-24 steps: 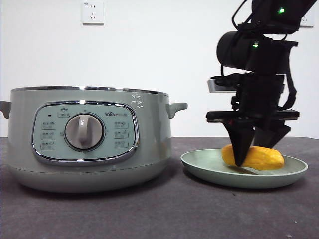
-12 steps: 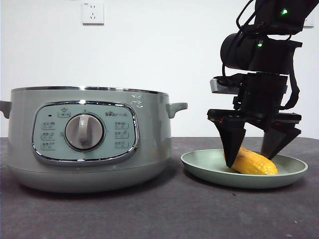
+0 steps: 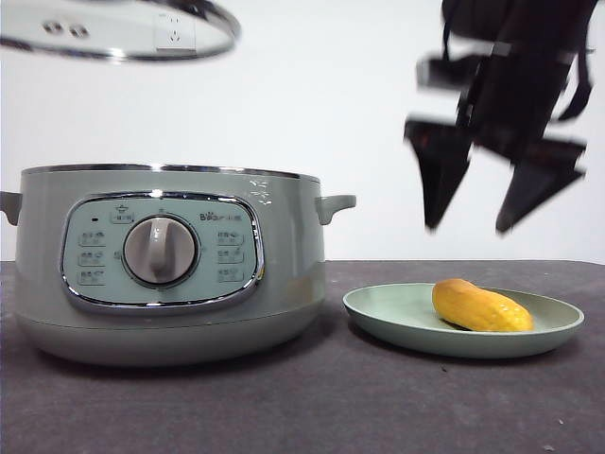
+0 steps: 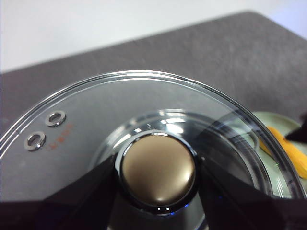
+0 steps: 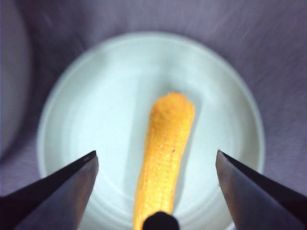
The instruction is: Take the corn out from the steamer,put the corn on the plate,close the lid
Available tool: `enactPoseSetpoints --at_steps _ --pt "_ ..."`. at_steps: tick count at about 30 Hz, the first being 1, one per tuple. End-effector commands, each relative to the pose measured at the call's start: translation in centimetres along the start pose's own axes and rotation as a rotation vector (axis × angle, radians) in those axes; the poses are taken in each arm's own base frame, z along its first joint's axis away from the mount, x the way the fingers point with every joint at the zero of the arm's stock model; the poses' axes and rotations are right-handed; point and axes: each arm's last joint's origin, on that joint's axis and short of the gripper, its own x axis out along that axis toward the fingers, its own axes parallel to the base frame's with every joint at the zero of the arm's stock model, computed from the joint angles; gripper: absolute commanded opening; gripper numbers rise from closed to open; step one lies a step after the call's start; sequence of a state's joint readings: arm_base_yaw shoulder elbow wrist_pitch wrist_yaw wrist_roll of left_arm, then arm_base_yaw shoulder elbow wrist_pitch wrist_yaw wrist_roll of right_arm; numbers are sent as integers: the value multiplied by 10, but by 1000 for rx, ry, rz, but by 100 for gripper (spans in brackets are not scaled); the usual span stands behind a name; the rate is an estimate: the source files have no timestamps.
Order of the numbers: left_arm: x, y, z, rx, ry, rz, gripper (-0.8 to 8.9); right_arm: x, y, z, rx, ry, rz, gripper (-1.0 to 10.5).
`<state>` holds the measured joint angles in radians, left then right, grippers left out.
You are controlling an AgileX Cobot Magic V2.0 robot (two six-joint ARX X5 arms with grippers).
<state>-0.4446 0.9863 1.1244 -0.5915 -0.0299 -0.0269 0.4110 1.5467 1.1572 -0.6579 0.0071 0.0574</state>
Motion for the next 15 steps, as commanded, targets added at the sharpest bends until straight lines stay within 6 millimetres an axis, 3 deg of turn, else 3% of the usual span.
enactPoseSetpoints --at_steps 1,8,15 --pt "12 -1 8 -8 -39 -16 -8 -20 0 -2 16 -44 6 410" --pt "54 -4 5 -29 22 -65 -8 -76 -1 -11 20 -177 14 410" --pt "87 -8 -4 -49 97 -83 -8 -107 -2 -20 21 -253 18 409"
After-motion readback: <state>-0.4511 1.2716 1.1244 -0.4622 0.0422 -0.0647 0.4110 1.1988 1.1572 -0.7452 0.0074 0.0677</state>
